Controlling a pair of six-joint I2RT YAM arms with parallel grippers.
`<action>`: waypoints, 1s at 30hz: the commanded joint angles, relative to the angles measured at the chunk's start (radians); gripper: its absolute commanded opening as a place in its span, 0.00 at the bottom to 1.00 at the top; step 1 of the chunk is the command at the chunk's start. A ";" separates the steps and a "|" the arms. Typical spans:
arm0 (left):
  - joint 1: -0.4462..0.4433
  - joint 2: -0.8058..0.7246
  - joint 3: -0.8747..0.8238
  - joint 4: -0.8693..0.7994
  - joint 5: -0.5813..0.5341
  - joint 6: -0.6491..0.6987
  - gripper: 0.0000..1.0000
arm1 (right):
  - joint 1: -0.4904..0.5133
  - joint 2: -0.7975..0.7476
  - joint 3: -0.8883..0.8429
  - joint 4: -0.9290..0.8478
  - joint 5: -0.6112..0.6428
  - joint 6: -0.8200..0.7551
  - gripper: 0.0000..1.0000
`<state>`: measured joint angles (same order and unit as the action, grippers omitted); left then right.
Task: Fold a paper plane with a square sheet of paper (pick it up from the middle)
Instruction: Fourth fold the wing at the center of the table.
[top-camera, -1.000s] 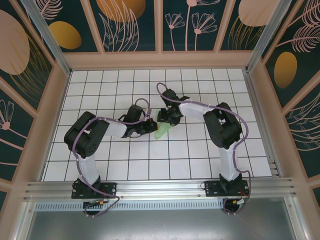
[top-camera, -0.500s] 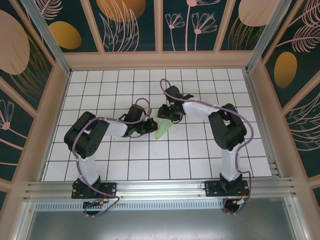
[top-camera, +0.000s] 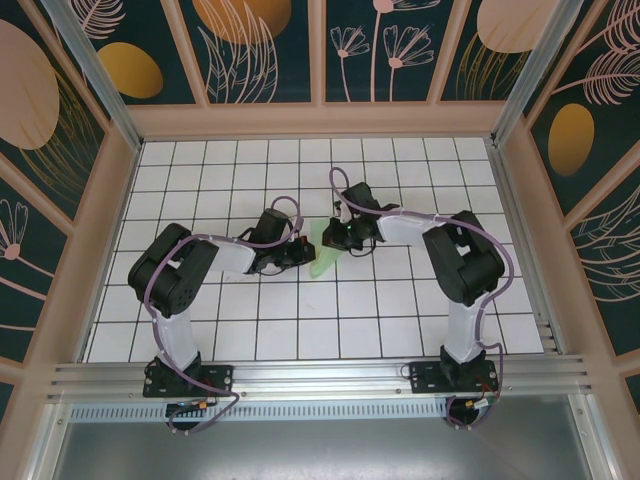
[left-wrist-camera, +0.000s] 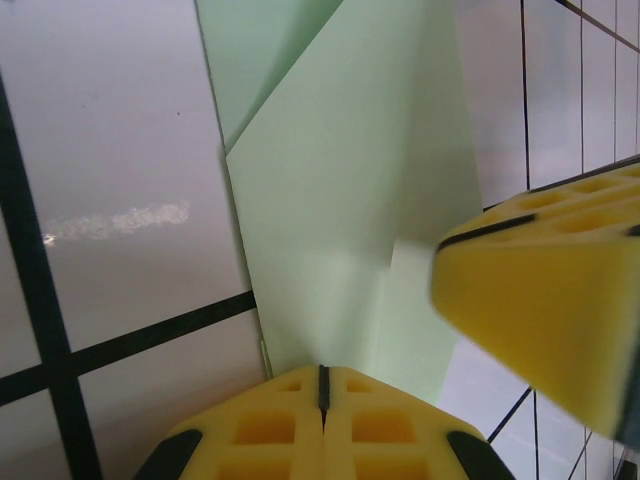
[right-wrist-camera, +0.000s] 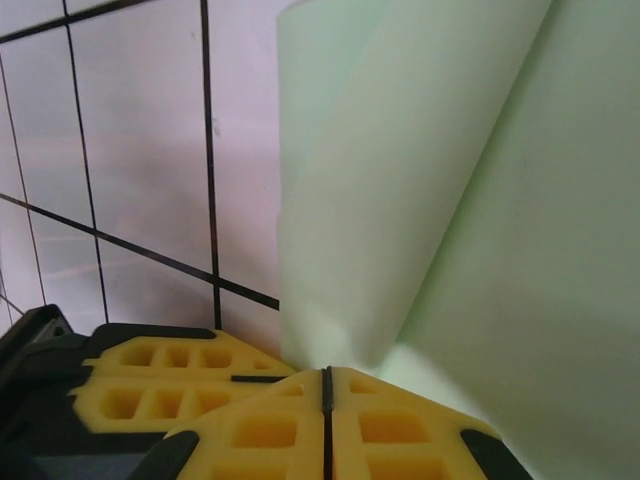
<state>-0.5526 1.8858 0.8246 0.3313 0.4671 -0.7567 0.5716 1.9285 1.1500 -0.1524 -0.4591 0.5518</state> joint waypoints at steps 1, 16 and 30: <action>0.012 0.042 -0.021 -0.140 -0.132 0.024 0.04 | -0.005 0.027 -0.011 0.059 -0.051 -0.026 0.08; 0.012 0.047 -0.021 -0.148 -0.130 0.030 0.04 | -0.018 0.077 0.010 -0.010 0.004 -0.036 0.08; 0.012 0.052 -0.021 -0.159 -0.130 0.041 0.04 | -0.054 0.117 0.031 0.073 0.005 -0.011 0.08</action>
<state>-0.5537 1.8858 0.8288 0.3202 0.4629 -0.7559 0.5503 2.0117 1.1702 -0.0925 -0.5045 0.5377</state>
